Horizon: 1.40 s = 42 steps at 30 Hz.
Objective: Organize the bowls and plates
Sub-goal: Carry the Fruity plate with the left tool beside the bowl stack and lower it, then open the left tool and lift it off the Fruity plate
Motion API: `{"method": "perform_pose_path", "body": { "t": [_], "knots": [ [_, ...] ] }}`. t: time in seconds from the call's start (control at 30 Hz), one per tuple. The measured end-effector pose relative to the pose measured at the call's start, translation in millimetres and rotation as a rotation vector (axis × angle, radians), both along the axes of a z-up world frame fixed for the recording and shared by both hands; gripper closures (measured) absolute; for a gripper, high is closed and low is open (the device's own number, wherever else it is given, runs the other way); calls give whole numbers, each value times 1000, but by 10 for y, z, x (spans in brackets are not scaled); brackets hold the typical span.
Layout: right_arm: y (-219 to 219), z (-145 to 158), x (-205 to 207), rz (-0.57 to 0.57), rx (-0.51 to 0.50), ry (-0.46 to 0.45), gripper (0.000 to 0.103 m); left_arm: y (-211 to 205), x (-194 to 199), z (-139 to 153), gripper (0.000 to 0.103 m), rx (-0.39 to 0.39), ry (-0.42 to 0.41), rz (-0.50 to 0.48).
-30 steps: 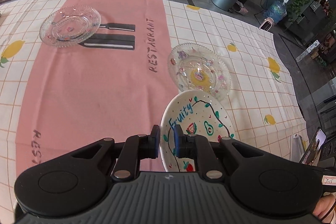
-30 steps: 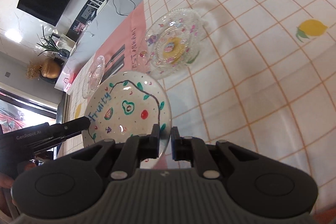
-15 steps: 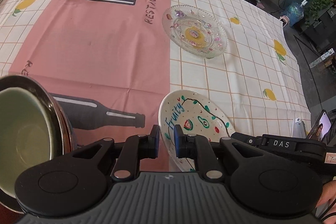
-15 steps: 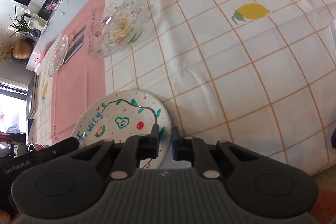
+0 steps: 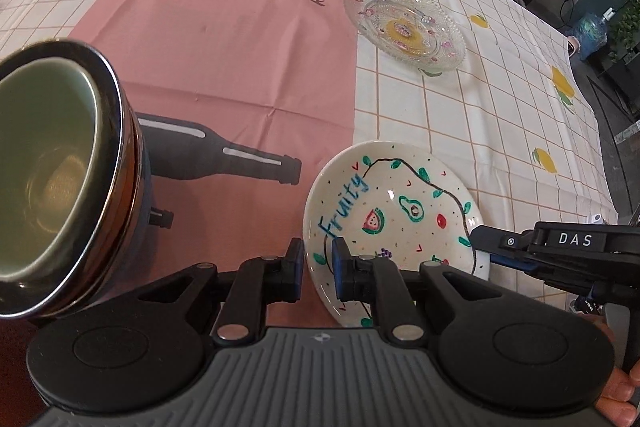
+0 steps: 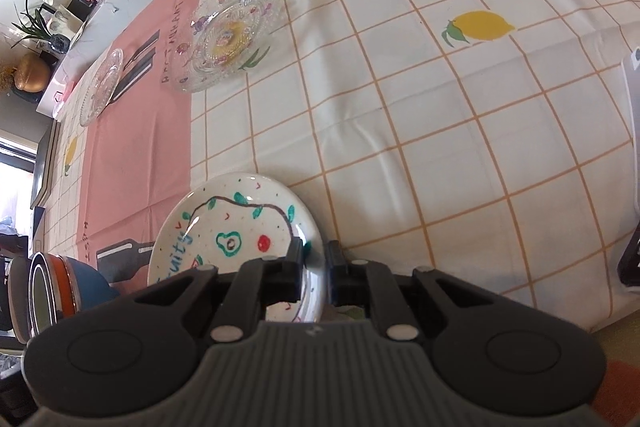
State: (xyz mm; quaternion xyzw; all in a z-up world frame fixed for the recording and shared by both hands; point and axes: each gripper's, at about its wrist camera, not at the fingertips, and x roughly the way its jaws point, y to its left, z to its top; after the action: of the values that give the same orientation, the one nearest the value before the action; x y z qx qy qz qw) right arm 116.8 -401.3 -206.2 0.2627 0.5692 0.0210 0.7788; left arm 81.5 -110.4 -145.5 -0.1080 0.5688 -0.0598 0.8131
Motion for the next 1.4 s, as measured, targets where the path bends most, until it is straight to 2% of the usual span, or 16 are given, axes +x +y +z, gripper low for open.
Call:
{"method": "perform_pose_path", "body": {
  "t": [0.33,0.73,0.8,0.83,0.97,1.23,1.4],
  "knots": [
    [73,-25,24,33,11,-14,94,77,28,-73,86,1,-26,33],
    [84,-19,15,40,10,-30,94,64,26,-66,85,23,-53,20],
    [83,-16,13,38,10,-32,91,59,13,-64,78,36,-66,27],
    [76,-11,10,33,10,-38,90,62,5,-62,72,37,-72,33],
    [40,3,-12,11,27,-58,75,88,-35,-40,61,25,-104,67],
    [63,60,-34,10,12,-103,69,33,-89,122,58,57,-202,76],
    [63,78,-32,8,14,-121,69,11,-28,217,58,31,-227,62]
  ]
}}
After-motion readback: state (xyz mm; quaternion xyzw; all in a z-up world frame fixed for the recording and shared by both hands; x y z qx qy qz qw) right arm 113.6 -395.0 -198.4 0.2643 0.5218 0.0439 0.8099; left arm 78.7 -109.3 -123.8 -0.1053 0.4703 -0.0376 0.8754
